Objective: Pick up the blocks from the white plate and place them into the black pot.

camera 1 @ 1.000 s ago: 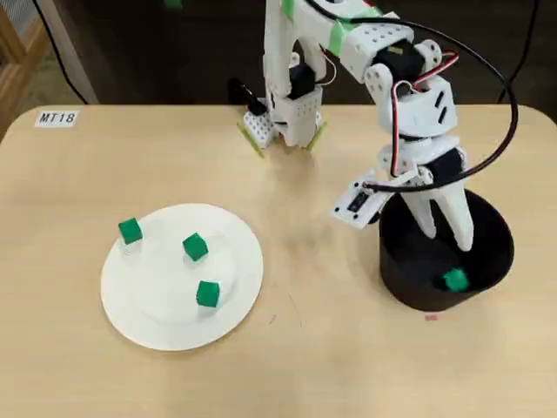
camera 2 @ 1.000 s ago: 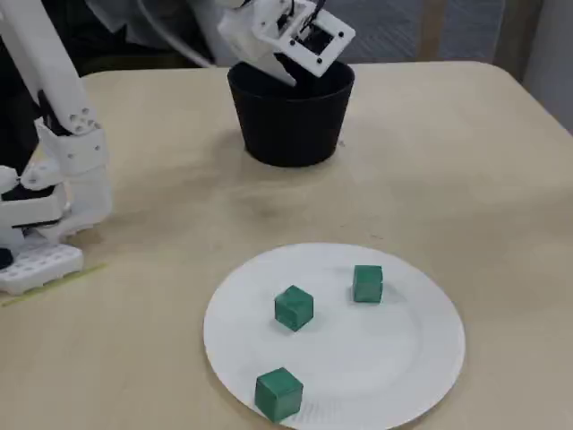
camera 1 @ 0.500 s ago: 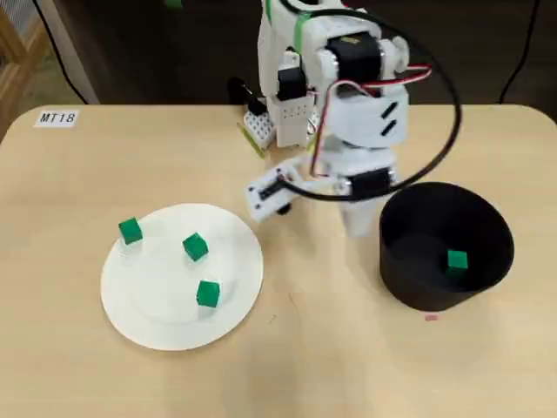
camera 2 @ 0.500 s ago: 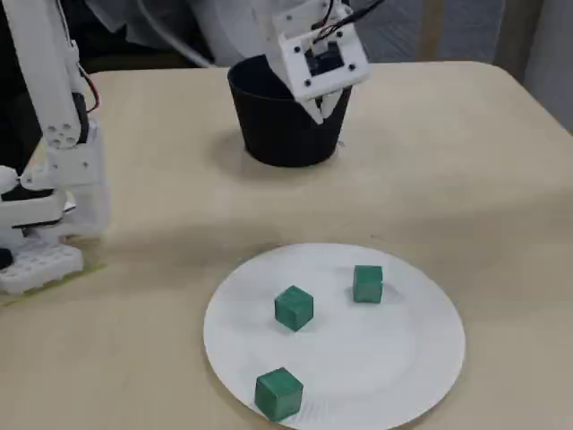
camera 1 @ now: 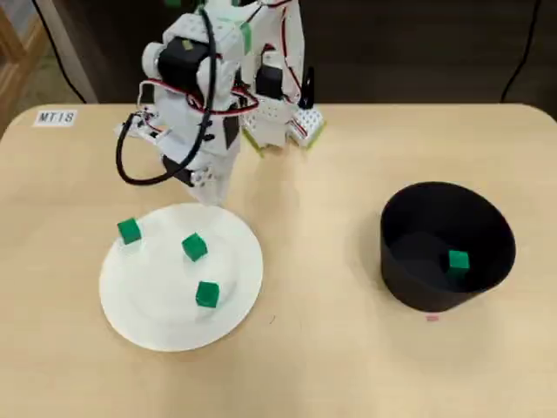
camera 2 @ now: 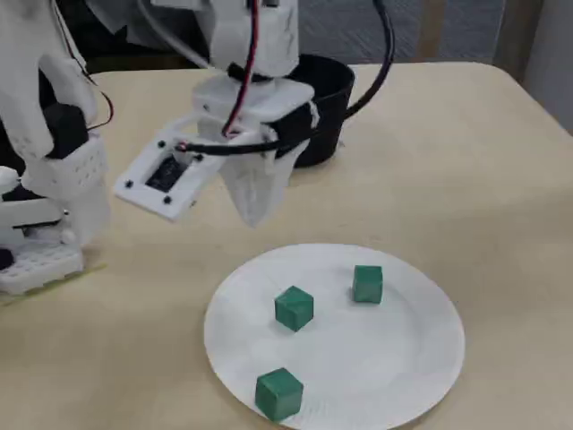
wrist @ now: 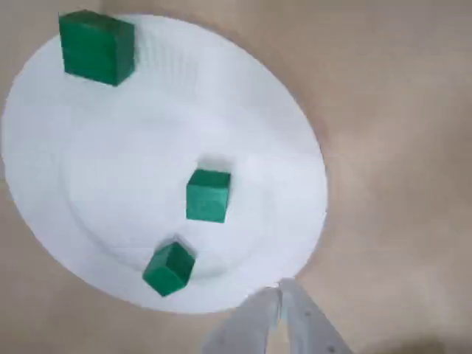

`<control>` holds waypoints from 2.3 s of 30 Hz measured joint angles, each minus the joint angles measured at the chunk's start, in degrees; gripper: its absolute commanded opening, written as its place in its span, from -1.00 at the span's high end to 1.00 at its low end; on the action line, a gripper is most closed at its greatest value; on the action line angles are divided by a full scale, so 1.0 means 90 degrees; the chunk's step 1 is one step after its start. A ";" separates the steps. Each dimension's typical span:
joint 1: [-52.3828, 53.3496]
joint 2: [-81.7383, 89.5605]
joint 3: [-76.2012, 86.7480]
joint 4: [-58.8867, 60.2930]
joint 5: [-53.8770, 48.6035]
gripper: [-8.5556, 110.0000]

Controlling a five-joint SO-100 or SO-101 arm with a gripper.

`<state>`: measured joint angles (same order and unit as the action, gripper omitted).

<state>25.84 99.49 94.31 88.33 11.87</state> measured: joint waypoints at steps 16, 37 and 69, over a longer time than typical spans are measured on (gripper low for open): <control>0.0176 0.0869 0.2510 -0.2529 0.0264 0.38; 0.0283 -0.0703 0.2422 -0.3525 -0.0273 0.33; 0.0098 -0.1465 0.1572 -0.3906 -0.0010 0.90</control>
<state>26.72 86.31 108.46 53.17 11.78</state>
